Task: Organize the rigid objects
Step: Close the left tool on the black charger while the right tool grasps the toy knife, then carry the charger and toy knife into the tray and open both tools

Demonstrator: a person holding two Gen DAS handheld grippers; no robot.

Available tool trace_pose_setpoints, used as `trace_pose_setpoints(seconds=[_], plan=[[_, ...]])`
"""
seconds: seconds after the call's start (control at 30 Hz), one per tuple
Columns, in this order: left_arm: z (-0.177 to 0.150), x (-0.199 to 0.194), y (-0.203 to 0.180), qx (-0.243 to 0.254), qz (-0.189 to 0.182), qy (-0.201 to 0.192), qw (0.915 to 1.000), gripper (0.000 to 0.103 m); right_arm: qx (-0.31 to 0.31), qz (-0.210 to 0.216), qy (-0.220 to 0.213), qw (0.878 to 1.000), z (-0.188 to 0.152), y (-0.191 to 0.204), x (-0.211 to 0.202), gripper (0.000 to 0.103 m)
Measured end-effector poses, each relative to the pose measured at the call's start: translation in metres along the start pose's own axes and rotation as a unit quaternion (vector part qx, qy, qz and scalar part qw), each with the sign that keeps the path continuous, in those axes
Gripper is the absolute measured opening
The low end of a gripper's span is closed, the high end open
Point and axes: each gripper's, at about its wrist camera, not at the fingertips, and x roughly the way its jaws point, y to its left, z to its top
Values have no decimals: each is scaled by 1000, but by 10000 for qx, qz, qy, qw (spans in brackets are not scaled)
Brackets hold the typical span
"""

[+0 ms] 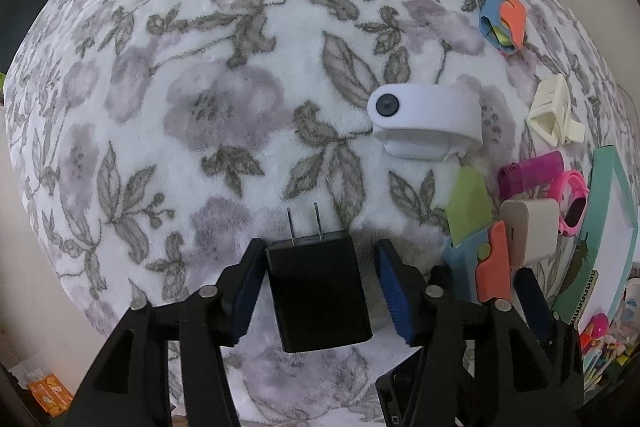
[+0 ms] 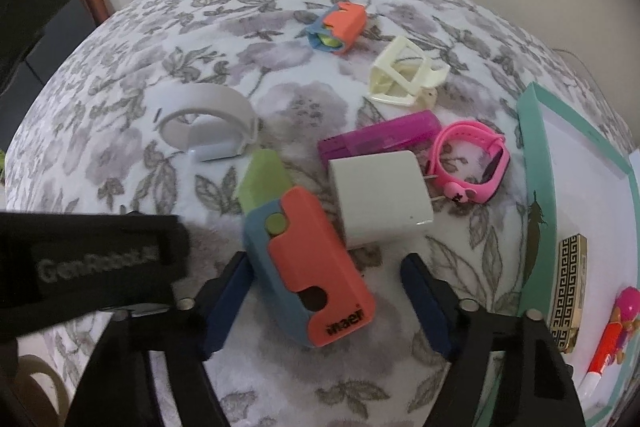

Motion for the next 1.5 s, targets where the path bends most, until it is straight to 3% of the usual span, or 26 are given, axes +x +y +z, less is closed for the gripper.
trace_pose_setpoints(seconds=[0.1,0.23,0.53,0.8,1.2,1.5], plan=[[-3,1,0,19,-54,-26,10000,66,-42,64,-32,10000,-2,2,-3,59],[-8,5,0,83,-37,-32,10000,72,-117,195,-29,9997,-7,2,-6,52],[-26,7,-8,145,236,-165,9995,68,-40,238,154,9996,-21,-7,-13,52],[-44,3,-25,270,297,-317,9987,42,72,155,430,9989,-34,-14,-18,49],[-67,-1,-55,437,647,-432,9960,42,279,2,781,9966,-69,-22,-32,48],[-73,-6,-57,314,478,-344,9978,42,390,233,812,9957,-69,-29,-34,48]])
